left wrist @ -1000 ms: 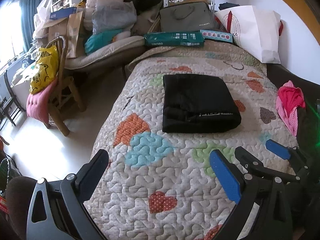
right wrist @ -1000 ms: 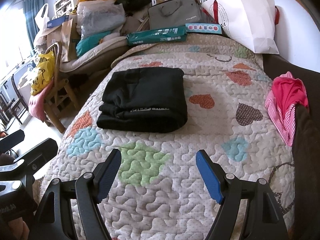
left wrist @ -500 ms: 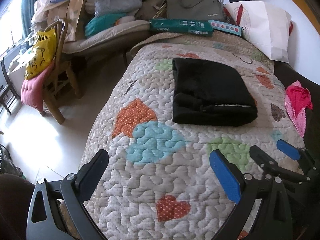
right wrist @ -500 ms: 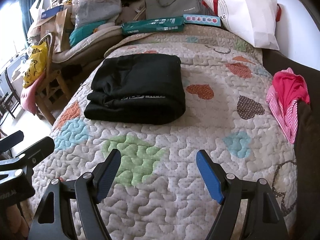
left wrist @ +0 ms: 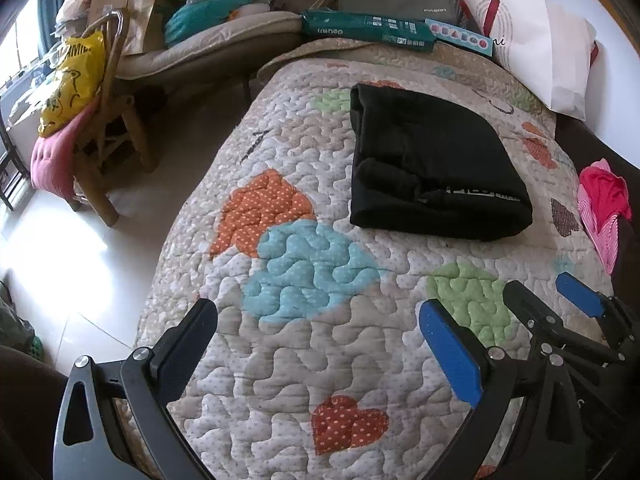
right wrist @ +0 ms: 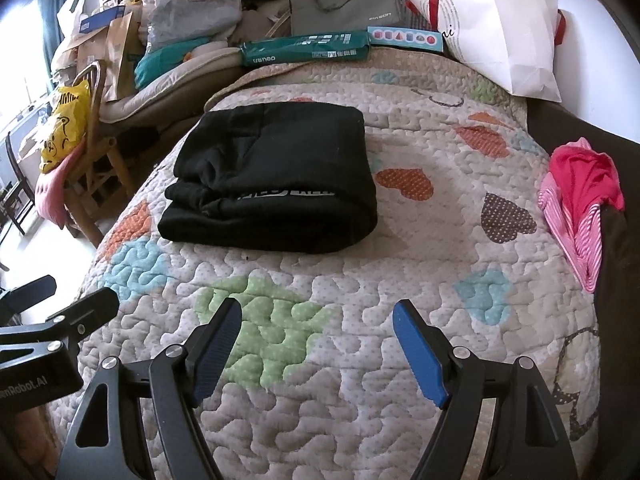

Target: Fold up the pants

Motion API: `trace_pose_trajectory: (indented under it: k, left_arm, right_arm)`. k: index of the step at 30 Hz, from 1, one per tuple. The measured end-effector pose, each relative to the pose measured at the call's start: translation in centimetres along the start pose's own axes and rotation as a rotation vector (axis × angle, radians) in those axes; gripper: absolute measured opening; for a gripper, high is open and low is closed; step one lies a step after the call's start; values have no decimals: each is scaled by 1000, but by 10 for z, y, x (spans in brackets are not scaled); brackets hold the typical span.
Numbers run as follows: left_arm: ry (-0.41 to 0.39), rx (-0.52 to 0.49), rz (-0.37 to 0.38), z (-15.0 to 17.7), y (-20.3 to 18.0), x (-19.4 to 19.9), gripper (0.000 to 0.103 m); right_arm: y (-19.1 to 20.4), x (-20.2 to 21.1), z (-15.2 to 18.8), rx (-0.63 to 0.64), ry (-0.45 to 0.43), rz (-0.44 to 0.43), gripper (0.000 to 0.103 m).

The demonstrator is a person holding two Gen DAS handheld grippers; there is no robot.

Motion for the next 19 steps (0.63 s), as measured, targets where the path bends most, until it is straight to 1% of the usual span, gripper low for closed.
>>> trace_pose_trajectory:
  k: [6,10,15,19]
  left_arm:
    - [20,-6,1,2,-3,-8,101]
    - [9,-15,4,0,-6,-10,101]
    - [15,-17,22,-3,-10,-14,101]
    - [1,-27,32,-5,-14,-12,101]
  right_arm:
    - [1,-5,-1,-8,3,-9,83]
    - [0,-7,-1,-14,5,-13,83]
    - [-3,-6,-3,-27,0,-14,83]
    - [-6,-5,-4,-36,-2,-10,83]
Point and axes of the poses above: each gripper's, at about its wrist camera, not at the fingertips, and x roughly against the way its jaws point, y to its left, z to its underside, the point moved 10 cm from there along -x, roughly the way its jaws point, and after that the axes turned 2 degrees about x, right-handed, at the moved point
